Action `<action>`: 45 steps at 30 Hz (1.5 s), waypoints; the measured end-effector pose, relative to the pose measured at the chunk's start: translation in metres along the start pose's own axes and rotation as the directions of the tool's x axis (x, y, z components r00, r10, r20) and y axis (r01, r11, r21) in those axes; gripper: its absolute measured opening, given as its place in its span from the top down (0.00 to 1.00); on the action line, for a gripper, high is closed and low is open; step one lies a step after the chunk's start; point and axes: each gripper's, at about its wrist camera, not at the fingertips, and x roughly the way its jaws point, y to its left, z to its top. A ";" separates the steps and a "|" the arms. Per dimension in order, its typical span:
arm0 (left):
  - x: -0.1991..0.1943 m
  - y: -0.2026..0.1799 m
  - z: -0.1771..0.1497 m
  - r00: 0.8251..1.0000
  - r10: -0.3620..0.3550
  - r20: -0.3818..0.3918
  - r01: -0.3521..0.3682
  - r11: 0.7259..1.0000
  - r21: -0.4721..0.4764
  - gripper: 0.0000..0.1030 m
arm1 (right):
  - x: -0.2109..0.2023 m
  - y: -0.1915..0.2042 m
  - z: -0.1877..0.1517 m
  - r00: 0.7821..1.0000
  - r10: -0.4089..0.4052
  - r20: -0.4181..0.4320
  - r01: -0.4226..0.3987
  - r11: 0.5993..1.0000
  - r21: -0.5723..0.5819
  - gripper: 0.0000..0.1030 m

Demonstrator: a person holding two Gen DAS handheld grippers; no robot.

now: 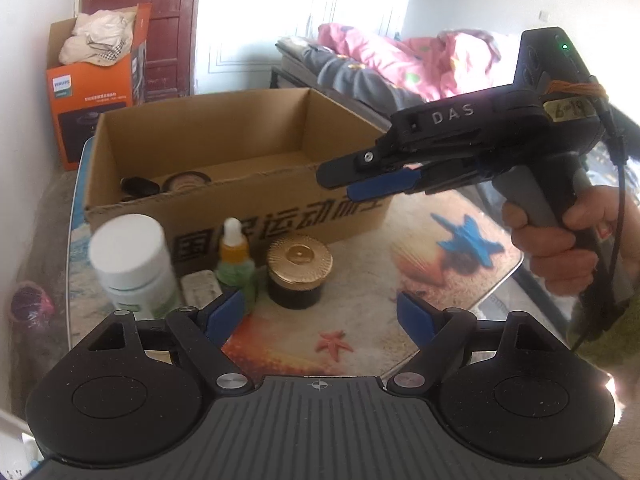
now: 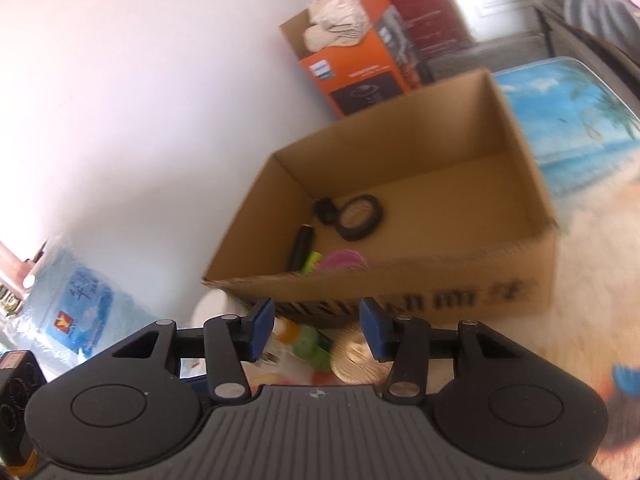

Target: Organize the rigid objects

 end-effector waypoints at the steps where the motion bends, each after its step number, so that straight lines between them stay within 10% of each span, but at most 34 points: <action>1: 0.005 -0.005 -0.002 1.000 0.017 -0.002 -0.017 1.000 0.012 0.20 | 0.003 -0.006 -0.004 1.000 -0.007 0.001 0.007 1.000 0.016 0.51; 16: 0.083 -0.038 -0.009 0.961 0.270 -0.050 -0.265 0.960 0.089 0.27 | 0.062 -0.039 -0.017 0.991 0.058 -0.119 -0.063 0.997 -0.035 0.51; 36: 0.072 -0.071 -0.015 0.994 0.104 -0.039 -0.100 0.990 0.103 0.24 | 0.007 -0.062 -0.049 0.992 0.078 -0.100 -0.073 0.996 0.056 0.27; 45: 0.086 -0.075 -0.014 0.986 0.157 -0.050 -0.151 0.982 0.114 0.19 | -0.029 -0.039 -0.045 0.992 -0.120 0.031 0.123 0.987 -0.105 0.00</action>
